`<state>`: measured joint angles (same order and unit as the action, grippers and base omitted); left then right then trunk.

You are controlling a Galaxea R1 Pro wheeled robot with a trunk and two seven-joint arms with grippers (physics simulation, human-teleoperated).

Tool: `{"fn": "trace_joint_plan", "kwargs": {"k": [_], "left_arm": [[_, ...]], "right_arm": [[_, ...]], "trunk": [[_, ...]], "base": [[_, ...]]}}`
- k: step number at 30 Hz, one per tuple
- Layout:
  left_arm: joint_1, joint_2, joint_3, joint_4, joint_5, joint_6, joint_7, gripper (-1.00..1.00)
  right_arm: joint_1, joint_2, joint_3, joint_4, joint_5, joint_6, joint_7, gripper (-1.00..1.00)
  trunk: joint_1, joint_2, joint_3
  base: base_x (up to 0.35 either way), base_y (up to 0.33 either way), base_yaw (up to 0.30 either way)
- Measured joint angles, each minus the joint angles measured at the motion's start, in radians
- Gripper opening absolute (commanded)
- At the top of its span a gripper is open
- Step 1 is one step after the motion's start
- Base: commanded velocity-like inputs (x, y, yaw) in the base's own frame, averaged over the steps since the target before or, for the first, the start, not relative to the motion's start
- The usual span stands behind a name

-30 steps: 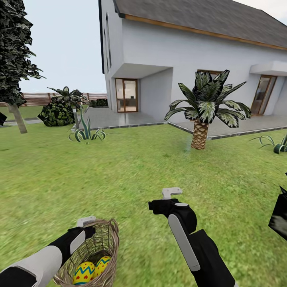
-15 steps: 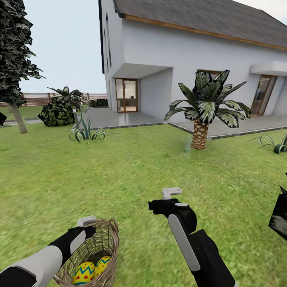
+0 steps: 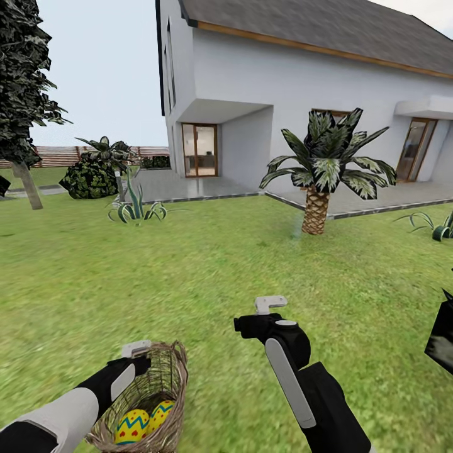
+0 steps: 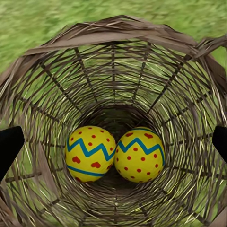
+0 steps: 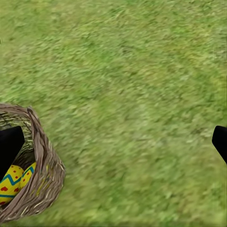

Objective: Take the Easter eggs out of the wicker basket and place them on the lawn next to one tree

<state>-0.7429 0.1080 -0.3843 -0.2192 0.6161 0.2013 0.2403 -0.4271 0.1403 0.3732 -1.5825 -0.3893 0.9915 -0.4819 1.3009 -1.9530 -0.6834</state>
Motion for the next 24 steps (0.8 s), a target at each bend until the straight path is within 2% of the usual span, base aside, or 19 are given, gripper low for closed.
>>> {"fn": "trace_joint_plan", "kwargs": {"k": [1,4,24], "left_arm": [[0.000,0.000,0.000,0.000,0.000,0.000,-0.001,1.00],[0.000,0.001,0.000,0.000,0.000,0.000,-0.001,1.00],[-0.003,0.001,0.001,-0.001,0.000,0.014,0.004,1.00]], "right_arm": [[0.000,0.000,0.016,0.001,-0.001,0.000,-0.001,1.00],[0.000,-0.001,0.022,0.001,0.000,0.000,0.000,1.00],[0.000,-0.001,0.028,-0.003,0.002,0.000,-0.001,1.00]], "trunk": [[0.004,-0.007,-0.003],[0.015,-0.028,-0.013],[0.092,-0.168,-0.075]], "base": [[0.000,0.000,0.000],[0.000,0.000,0.000],[0.000,0.000,0.000]]}}
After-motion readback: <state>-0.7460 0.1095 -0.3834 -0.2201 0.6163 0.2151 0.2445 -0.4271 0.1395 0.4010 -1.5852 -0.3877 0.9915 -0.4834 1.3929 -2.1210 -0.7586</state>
